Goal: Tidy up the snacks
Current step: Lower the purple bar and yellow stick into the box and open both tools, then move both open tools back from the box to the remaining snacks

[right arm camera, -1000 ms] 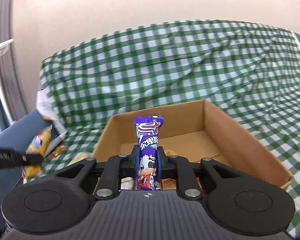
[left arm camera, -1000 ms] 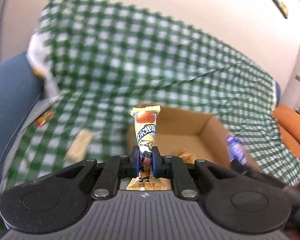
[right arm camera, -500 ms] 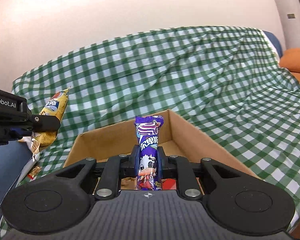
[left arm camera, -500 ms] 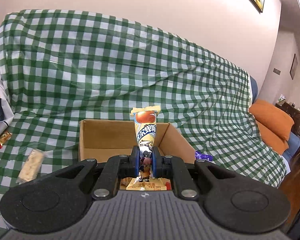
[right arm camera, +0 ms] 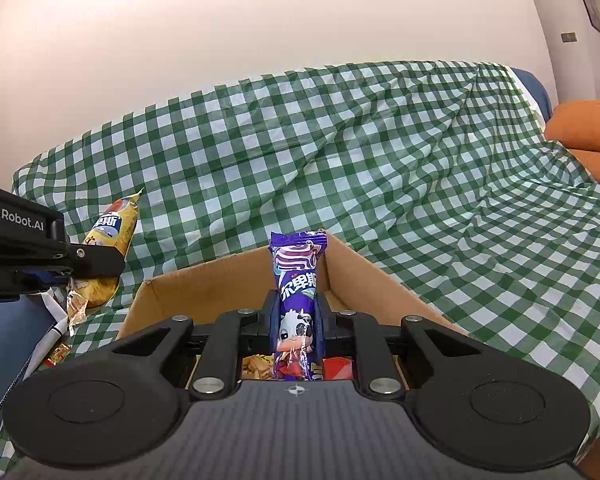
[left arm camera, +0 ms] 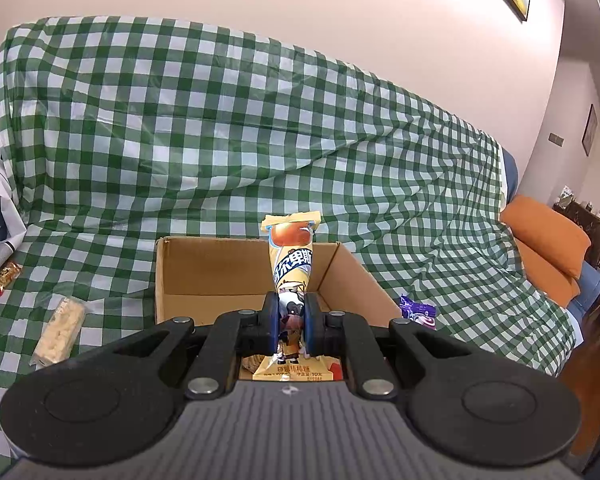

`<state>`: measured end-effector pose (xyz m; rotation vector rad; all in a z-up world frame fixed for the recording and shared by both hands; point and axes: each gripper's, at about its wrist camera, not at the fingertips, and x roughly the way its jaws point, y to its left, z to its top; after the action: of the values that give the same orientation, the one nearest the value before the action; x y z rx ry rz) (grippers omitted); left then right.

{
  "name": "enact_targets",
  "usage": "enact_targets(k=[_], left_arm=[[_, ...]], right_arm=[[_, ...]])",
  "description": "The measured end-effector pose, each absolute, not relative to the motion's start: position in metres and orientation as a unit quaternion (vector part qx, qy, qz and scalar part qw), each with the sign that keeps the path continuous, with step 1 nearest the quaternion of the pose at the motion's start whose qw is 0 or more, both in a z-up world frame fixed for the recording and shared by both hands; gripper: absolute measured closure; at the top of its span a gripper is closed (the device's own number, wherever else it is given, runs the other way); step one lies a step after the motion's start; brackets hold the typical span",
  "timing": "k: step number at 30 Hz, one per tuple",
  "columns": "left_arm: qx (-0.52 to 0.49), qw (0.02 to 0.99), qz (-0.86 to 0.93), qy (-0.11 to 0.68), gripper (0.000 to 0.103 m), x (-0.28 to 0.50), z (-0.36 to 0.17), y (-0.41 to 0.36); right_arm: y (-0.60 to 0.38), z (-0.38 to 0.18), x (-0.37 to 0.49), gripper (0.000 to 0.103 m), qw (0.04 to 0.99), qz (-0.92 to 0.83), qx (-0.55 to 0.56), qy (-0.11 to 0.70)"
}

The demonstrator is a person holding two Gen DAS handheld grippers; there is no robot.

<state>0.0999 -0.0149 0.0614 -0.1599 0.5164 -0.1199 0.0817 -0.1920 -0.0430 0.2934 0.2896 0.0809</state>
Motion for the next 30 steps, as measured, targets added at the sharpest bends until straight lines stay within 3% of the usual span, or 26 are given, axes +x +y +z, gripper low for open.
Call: enact_targets(k=[12,13,14,16,21,24,26,30], left_arm=[[-0.077,0.961,-0.062,0.257,0.090,0.104,0.062,-0.017],[-0.078,0.960,-0.062,0.260,0.086,0.106,0.062,-0.017],[-0.079,0.959,-0.061,0.265,0.069,0.108,0.062,-0.017],[-0.086,0.958,-0.057,0.267,0.053,0.108,0.061,-0.014],[-0.081,0.959,-0.053,0.266,0.053,0.098,0.052,-0.003],[-0.076,0.960,-0.048,0.265,0.063,0.087,0.044,0.011],[-0.065,0.961,-0.044,0.264,0.078,0.075,0.035,0.026],[-0.038,0.963,-0.029,0.266,0.095,0.052,0.015,0.062]], right_arm=[[-0.190,-0.043,0.082,0.084,0.978,0.044,0.141,0.144],[-0.190,-0.043,0.082,0.083,0.978,0.045,0.141,0.145],[-0.190,-0.044,0.083,0.071,0.978,0.047,0.141,0.149],[-0.188,-0.045,0.085,0.045,0.976,0.049,0.139,0.162],[-0.189,-0.048,0.086,0.042,0.976,0.043,0.134,0.168],[-0.187,-0.049,0.086,0.042,0.976,0.043,0.126,0.171],[-0.185,-0.050,0.084,0.041,0.977,0.045,0.119,0.172],[-0.183,-0.051,0.081,0.041,0.978,0.050,0.107,0.173]])
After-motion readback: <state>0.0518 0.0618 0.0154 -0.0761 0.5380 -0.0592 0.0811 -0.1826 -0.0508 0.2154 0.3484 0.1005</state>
